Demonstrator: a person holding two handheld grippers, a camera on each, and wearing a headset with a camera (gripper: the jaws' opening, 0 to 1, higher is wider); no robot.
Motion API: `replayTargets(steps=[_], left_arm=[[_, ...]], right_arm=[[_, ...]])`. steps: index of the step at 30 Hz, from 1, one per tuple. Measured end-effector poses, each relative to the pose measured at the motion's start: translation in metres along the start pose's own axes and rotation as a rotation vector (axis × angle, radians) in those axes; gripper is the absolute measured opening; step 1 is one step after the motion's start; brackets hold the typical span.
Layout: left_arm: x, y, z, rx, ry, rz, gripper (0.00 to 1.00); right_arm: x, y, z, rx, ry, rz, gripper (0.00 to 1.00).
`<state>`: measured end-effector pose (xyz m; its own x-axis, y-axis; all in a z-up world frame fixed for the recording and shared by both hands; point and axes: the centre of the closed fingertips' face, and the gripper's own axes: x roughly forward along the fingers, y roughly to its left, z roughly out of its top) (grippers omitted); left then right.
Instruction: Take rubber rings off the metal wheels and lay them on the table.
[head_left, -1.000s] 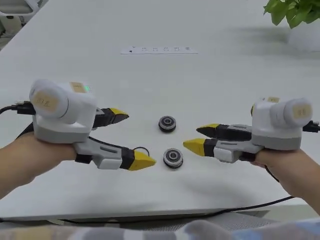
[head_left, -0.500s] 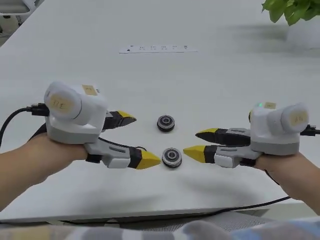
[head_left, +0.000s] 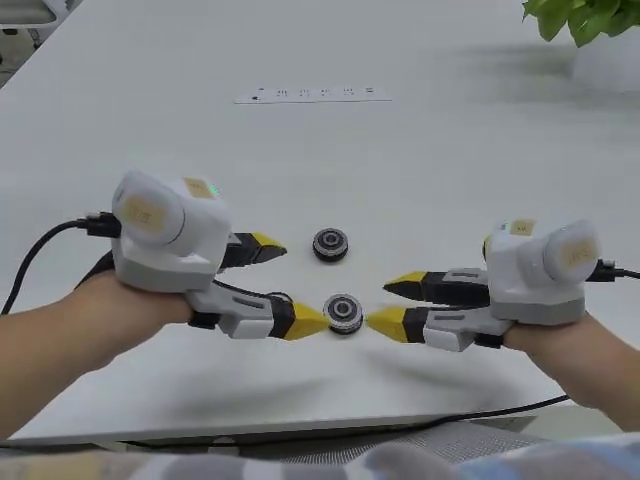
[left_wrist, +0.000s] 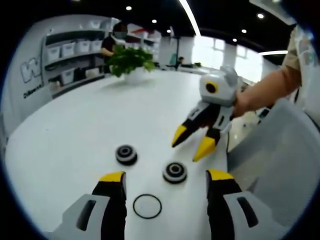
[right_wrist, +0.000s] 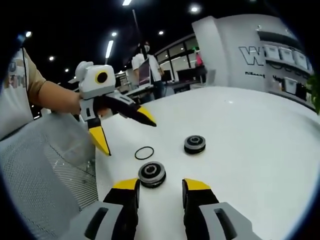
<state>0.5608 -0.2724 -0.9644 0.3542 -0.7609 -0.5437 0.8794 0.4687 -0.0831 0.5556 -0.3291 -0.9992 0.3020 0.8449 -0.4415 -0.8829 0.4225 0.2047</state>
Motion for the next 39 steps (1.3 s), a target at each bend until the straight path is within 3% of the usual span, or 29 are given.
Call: replayTargets(steps=[10,39], left_arm=[[0.010,-0.009,-0.005,-0.001,0.017,-0.033,0.58],[0.030,-0.019,-0.014,-0.007,0.045,-0.071,0.38]], right_arm=[[0.006,0.001,-0.008,-0.019,0.023,0.007,0.27],[0.019,0.007,-0.013,-0.065,0.045,0.036,0.16]])
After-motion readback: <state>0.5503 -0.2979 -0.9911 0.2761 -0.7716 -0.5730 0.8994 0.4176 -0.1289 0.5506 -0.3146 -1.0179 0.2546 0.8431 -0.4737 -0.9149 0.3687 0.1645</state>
